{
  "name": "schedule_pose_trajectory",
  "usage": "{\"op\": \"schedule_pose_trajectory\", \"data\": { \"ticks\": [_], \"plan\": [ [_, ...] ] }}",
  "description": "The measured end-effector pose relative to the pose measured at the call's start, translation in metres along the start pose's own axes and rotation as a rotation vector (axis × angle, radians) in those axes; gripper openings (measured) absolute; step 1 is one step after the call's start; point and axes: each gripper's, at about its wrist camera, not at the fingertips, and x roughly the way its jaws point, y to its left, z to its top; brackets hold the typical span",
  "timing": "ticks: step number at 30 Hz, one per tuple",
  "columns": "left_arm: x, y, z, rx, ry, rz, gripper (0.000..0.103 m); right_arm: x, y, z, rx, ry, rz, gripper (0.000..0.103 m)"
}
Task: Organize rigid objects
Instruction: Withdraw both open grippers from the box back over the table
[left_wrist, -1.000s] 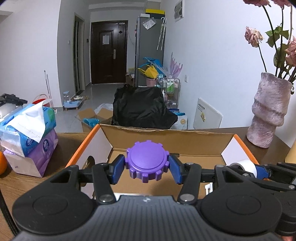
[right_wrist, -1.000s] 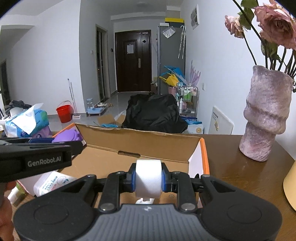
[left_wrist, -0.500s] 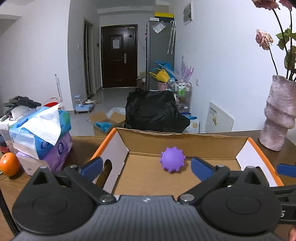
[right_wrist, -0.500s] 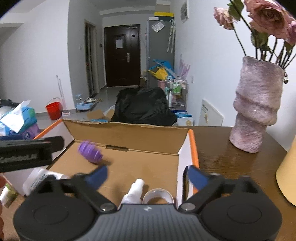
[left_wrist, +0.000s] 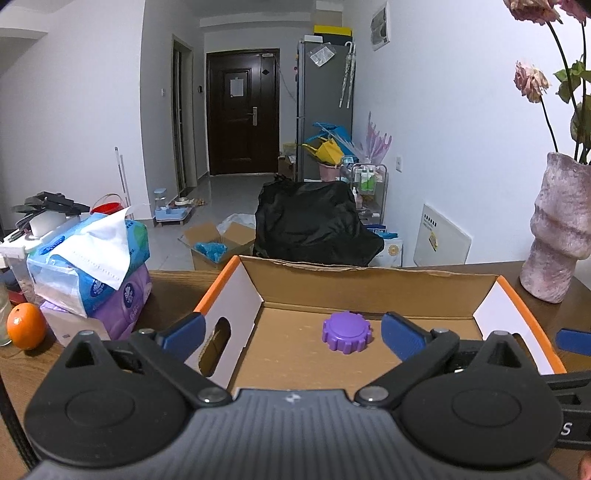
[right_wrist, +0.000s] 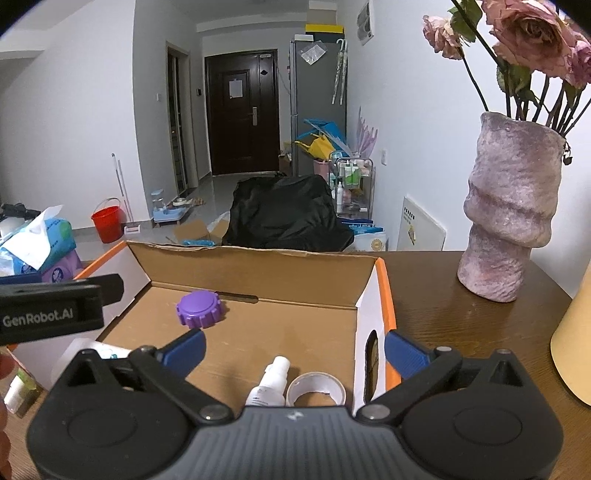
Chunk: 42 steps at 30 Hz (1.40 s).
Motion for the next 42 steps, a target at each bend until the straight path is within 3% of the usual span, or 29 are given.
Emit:
{"op": "schedule_pose_trajectory", "data": {
  "ticks": [20,42],
  "plan": [
    [-0.048,0.006,-0.004,-0.017,-0.048,-0.021,0.103,-0.037,0.001,-0.005,-0.004,-0.046,-0.015,0.103],
    [-0.114,0.018,-0.034,-0.014,-0.053,-0.032,0.103,-0.095,0.005,-0.037,-0.006,-0.052,-0.036,0.103]
  ]
}}
